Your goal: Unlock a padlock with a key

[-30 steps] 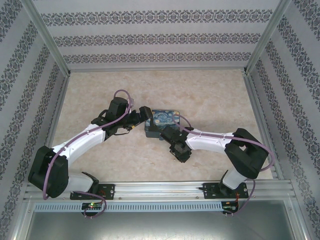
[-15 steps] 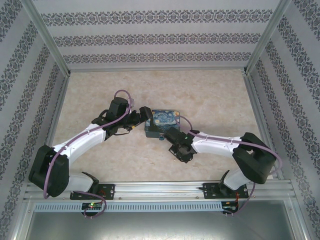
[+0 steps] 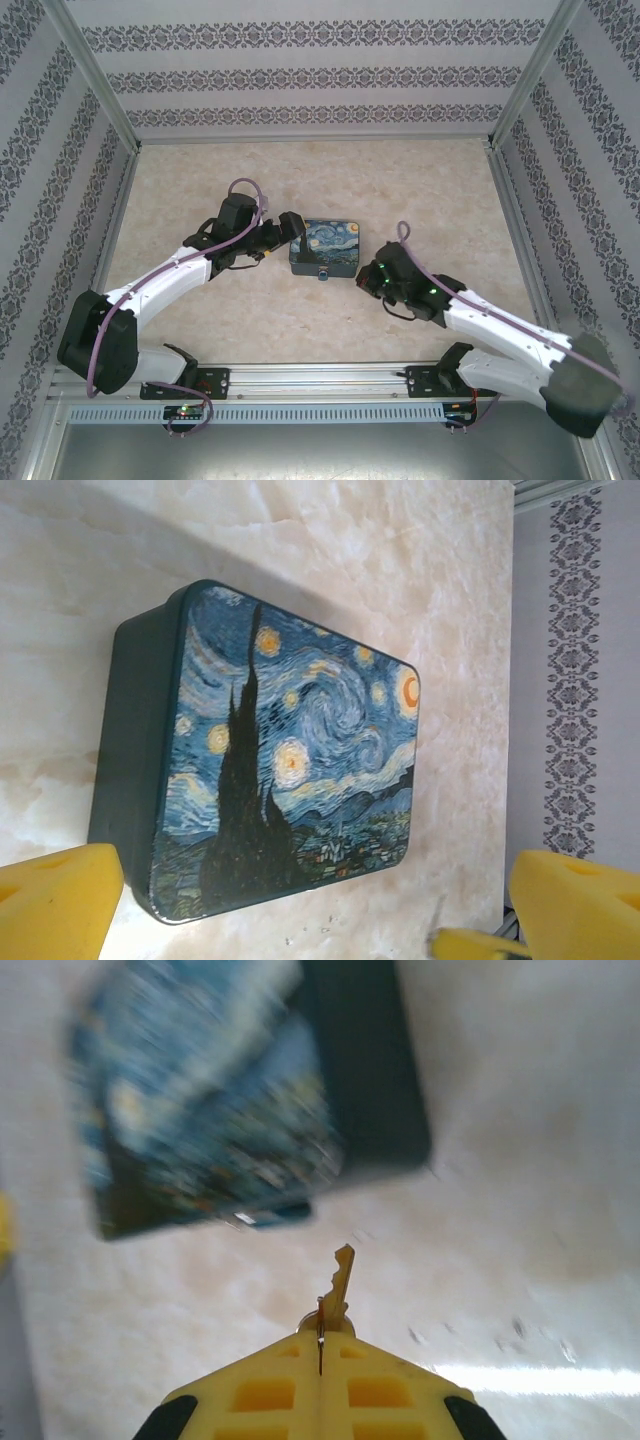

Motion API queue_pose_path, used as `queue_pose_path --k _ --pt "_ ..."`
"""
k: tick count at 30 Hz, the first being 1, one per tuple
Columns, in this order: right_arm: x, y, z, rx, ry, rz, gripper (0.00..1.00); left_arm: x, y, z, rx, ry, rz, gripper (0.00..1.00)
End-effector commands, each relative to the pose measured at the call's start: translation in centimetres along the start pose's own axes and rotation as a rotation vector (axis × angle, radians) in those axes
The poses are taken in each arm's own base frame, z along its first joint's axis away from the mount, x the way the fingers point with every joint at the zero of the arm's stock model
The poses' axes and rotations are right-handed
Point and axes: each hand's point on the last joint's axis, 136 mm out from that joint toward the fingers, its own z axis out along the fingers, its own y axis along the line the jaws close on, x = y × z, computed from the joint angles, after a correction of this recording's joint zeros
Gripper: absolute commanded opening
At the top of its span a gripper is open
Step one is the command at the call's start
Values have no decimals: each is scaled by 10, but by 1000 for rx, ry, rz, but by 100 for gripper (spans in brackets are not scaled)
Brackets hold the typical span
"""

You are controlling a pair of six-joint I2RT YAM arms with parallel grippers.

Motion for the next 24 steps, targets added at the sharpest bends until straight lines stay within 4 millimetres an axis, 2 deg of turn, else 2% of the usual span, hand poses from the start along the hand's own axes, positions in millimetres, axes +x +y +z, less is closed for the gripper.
queue_pose_path --k 1,6,10,17,24 --pt "-25 39 -17 -244 -32 -159 0 -8 -28 3 82 2 10 100" --pt "-50 86 -39 -570 12 -314 0 -13 -51 13 188 33 -21 100" --pt "-51 107 -37 -710 111 -434 0 -16 -62 20 235 51 -47 100" --pt "-55 121 -20 -769 166 -507 0 -22 -71 29 243 68 -82 95" --pt "-50 124 -10 -760 193 -517 0 -23 -83 37 276 85 -90 81"
